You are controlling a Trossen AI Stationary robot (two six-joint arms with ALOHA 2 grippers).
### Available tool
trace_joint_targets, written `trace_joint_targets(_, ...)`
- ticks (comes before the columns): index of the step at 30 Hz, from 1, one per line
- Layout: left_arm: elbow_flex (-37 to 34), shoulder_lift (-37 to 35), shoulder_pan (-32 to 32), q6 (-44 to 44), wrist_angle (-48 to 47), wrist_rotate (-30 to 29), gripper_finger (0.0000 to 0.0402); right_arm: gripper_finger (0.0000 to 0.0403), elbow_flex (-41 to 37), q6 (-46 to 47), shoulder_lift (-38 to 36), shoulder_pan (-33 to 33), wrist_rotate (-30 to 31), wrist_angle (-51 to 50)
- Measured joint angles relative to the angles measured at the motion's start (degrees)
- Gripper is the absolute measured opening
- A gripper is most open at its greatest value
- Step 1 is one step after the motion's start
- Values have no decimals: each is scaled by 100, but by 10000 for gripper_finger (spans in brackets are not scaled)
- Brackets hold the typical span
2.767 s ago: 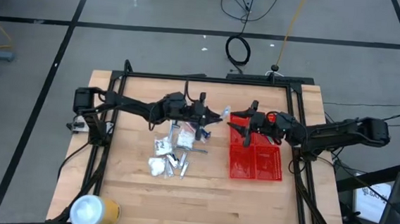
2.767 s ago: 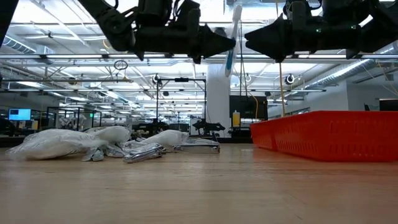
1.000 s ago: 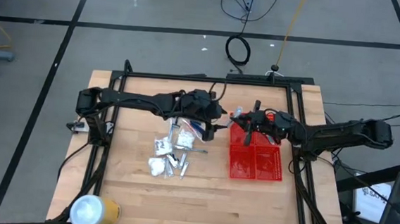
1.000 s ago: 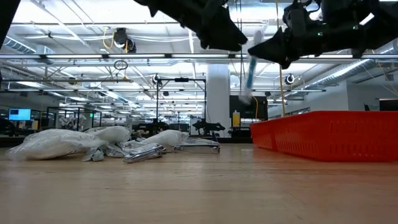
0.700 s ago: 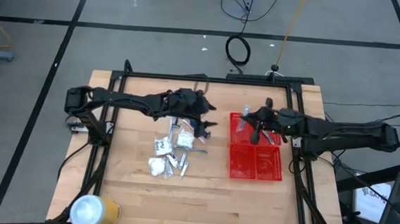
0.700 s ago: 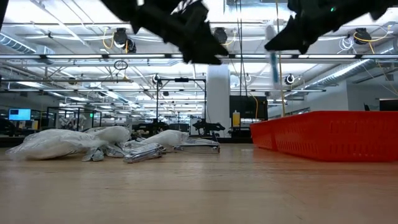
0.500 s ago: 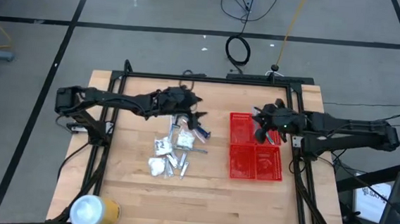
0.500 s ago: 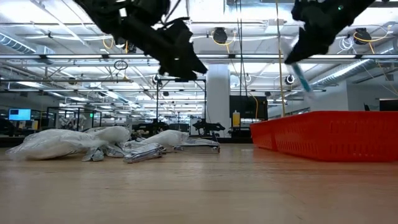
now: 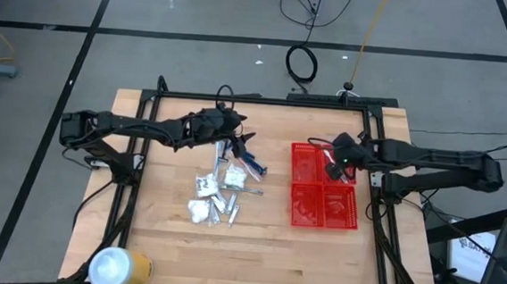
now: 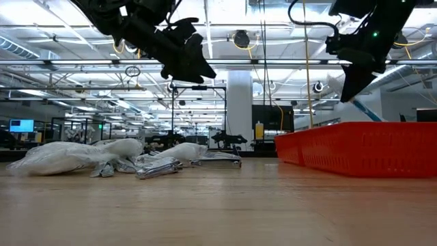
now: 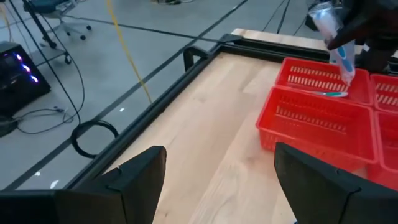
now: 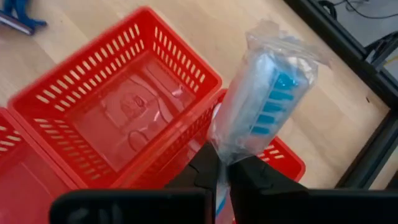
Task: Pick & Place Travel size toiletries
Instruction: Put the blue toothbrush into the top right red bin
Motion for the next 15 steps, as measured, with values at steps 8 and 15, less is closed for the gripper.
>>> trace_joint_targets(8, -2, 1, 2, 20, -101, 5, 294, 30, -2, 41, 91, 2, -135, 2)
trace_joint_targets(15, -1, 1, 3, 19, -133, 6, 294, 70, -2, 344, 85, 2, -143, -244)
